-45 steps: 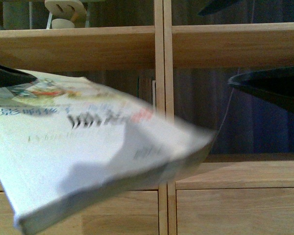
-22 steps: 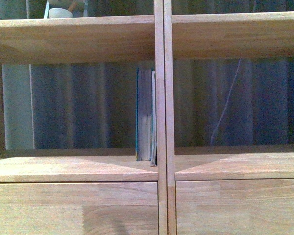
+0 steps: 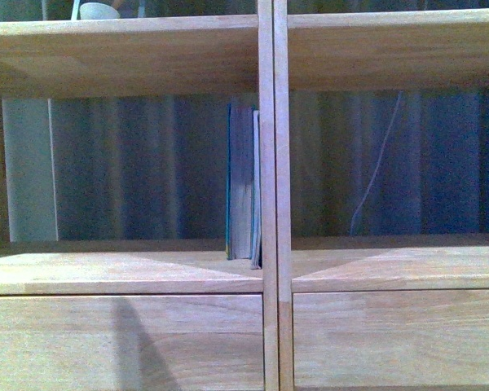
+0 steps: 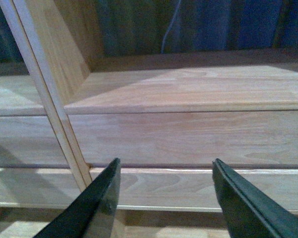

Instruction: Organize books on shelf

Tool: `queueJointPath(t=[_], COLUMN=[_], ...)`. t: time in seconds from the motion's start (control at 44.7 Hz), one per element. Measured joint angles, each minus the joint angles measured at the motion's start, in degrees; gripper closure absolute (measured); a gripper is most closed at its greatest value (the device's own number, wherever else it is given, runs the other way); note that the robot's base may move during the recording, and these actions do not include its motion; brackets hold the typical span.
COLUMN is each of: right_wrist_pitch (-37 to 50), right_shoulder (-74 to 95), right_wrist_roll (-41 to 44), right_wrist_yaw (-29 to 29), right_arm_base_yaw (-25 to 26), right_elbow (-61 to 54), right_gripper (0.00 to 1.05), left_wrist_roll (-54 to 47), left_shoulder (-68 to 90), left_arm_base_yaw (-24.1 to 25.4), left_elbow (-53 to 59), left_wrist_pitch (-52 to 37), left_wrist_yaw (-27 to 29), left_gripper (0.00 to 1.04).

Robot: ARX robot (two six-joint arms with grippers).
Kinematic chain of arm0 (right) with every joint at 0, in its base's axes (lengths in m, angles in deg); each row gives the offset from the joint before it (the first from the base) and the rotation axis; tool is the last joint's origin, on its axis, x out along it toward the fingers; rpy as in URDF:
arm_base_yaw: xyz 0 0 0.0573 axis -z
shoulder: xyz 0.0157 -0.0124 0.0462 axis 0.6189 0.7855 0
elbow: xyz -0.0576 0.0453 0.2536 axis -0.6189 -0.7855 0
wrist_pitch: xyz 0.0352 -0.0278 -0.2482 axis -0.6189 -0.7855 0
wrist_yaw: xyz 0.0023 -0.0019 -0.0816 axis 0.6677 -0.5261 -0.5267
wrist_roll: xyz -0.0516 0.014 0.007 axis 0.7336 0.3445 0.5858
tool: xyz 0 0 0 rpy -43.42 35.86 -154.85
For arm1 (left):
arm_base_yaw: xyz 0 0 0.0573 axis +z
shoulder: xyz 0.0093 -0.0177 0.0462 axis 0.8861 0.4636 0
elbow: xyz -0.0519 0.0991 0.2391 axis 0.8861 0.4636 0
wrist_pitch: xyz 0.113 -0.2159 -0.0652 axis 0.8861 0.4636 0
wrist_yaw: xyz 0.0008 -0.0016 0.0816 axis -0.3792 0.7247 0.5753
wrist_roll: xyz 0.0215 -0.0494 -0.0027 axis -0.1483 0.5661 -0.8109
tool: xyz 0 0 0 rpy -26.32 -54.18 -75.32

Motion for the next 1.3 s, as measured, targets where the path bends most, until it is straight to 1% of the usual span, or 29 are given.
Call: queueJointPath(t=[0.201, 0.38, 0.537, 0.805, 1.118, 1.297], right_wrist_pitch=[3.28, 4.37, 4.66, 4.46, 2.45, 0.28], right_shoulder=[-4.98, -8.17, -10.88, -15.52, -20.48, -24.37], right_wrist_roll=[2.67, 3.28, 3.58, 3.63, 3.63, 3.63], right_wrist_yaw=[-0.26, -0.26, -0.26, -0.26, -0.26, -0.26], right_arm_base_yaw=[0.00, -0.04, -0.04, -0.04, -0.04, -0.04], right_elbow=[-8.74, -13.16, -16.46, -20.41, -23.45, -24.79], right_gripper=[0.80, 1.02, 1.02, 1.02, 1.02, 1.02], left_wrist_roll=[-2.75, -4.87, -5.92, -5.70, -5.75, -5.70], left_shoulder=[9.42, 17.07, 23.15, 33.33, 44.57, 55.49], left_arm_base_yaw=[-0.70, -2.56, -4.42, -7.39, -10.43, -13.14], left_elbow=[-7.76, -14.64, -20.00, -30.58, -44.26, -56.52], left_wrist_pitch=[-5.81, -7.76, -9.20, -9.38, -6.97, -4.39], left_wrist_yaw=[-2.47, -3.50, -4.55, -4.33, -4.04, -3.04], left_gripper=[0.98, 0.98, 0.98, 0.98, 0.98, 0.98])
